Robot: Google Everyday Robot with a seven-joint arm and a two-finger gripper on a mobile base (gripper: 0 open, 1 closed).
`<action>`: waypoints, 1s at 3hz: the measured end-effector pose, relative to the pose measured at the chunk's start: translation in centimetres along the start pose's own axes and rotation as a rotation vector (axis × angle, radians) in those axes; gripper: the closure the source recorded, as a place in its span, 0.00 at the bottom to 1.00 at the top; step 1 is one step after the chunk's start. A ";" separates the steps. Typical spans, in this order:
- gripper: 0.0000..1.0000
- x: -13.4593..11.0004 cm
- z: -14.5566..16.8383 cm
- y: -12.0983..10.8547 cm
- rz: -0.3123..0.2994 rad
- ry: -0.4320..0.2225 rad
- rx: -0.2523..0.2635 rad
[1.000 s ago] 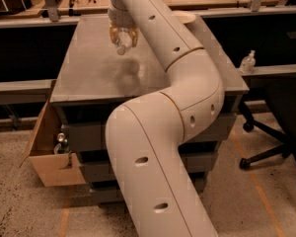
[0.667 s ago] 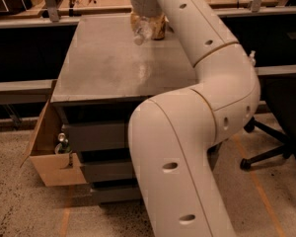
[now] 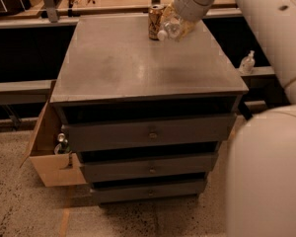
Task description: Move water bottle near paper bowl
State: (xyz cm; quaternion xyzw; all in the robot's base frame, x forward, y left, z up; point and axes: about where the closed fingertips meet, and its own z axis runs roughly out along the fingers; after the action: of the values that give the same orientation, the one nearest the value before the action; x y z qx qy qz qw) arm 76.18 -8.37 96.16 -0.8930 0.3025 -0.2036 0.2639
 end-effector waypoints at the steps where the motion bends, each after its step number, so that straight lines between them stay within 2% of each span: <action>1: 1.00 -1.6 -1.3 2.2 0.051 -0.039 0.135; 2: 1.00 -2.4 0.1 4.9 0.088 -0.065 0.260; 3: 1.00 -0.4 0.4 4.4 0.134 -0.010 0.362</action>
Offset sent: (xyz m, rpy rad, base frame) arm -0.0284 -0.0382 -0.0370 0.4646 -0.2946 -0.0120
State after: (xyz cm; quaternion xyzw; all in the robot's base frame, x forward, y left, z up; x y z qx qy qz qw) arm 74.22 -10.96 93.21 -0.8097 0.3184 -0.2325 0.4348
